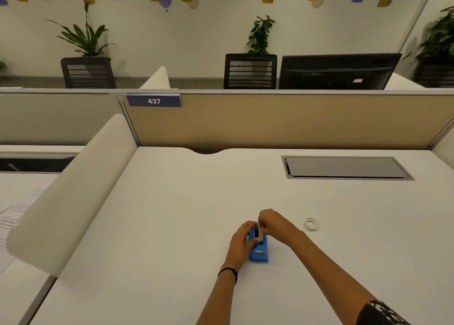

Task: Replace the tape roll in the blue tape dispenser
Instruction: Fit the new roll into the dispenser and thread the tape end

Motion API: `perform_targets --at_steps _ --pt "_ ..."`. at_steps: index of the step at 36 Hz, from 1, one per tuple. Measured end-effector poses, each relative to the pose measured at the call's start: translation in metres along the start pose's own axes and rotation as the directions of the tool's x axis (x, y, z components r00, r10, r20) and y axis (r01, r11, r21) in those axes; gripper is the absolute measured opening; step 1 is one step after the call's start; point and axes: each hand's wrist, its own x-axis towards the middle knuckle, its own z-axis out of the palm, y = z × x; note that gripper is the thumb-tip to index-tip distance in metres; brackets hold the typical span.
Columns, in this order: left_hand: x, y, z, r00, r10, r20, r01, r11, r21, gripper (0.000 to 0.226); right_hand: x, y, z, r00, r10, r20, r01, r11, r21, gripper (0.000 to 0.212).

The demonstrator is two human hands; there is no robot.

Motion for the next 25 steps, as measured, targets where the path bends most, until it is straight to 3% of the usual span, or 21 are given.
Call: perform_targets --at_steps 8,16,25 --pt "-0.002 0.005 -0.001 1.0 0.001 -0.008 -0.001 1.0 0.001 0.026 -0.001 0.004 0.002 0.997 -0.028 -0.069 0.031 0.998 0.048 0.011" --pt "-0.001 0.004 -0.001 1.0 -0.008 0.002 0.008 1.0 0.01 0.035 -0.015 0.018 0.012 0.979 -0.053 -0.196 0.101 0.964 0.244 0.007" --pt "-0.002 0.006 -0.001 1.0 -0.008 -0.002 0.008 1.0 0.001 0.03 -0.027 0.011 0.034 0.929 0.036 -0.369 0.11 0.923 0.368 0.007"
